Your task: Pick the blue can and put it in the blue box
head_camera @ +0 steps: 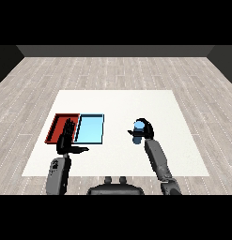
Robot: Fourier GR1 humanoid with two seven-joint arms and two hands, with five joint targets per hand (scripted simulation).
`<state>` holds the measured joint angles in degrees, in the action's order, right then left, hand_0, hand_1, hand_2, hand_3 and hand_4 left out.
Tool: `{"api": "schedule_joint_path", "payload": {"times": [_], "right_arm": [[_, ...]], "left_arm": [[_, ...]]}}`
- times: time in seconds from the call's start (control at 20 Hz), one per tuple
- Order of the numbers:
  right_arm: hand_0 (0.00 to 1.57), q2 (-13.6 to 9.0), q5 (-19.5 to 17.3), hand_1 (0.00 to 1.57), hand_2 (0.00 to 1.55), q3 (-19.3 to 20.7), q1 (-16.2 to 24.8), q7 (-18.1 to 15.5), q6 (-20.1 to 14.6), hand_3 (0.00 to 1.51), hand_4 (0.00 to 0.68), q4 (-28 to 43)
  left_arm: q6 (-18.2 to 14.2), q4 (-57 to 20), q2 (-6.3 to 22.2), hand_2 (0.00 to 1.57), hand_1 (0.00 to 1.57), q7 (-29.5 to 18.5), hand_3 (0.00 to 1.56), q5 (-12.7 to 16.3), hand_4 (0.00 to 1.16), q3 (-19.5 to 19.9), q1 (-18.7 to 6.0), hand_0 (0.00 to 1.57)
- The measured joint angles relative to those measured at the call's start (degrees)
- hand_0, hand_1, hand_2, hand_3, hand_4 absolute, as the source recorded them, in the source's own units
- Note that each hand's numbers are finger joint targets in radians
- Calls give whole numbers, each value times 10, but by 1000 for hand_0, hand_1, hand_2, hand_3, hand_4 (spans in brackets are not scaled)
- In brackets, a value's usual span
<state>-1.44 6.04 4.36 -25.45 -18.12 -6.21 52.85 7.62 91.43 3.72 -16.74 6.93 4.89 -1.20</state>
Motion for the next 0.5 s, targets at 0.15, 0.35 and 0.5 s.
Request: {"api": "schedule_joint_path", "payload": {"times": [0.15, 0.35, 0.5], "right_arm": [[1496, 1, -8, 1496, 1487, -18, 1, 20, -2, 1449, 635, 53], [1409, 5, -13, 1409, 1451, -36, -13, 28, -2, 1437, 629, 92], [1465, 6, -23, 1465, 1453, -48, -20, 48, -8, 1429, 635, 130]], "left_arm": [[-8, -6, -4, 0, 0, 3, 0, -12, 0, -9, -5, 0], [-5, 5, -7, 0, 0, 10, 0, -17, 0, -21, 1, 0], [1, 11, -19, 0, 0, 24, 0, -6, 0, -37, 6, 0]]}}
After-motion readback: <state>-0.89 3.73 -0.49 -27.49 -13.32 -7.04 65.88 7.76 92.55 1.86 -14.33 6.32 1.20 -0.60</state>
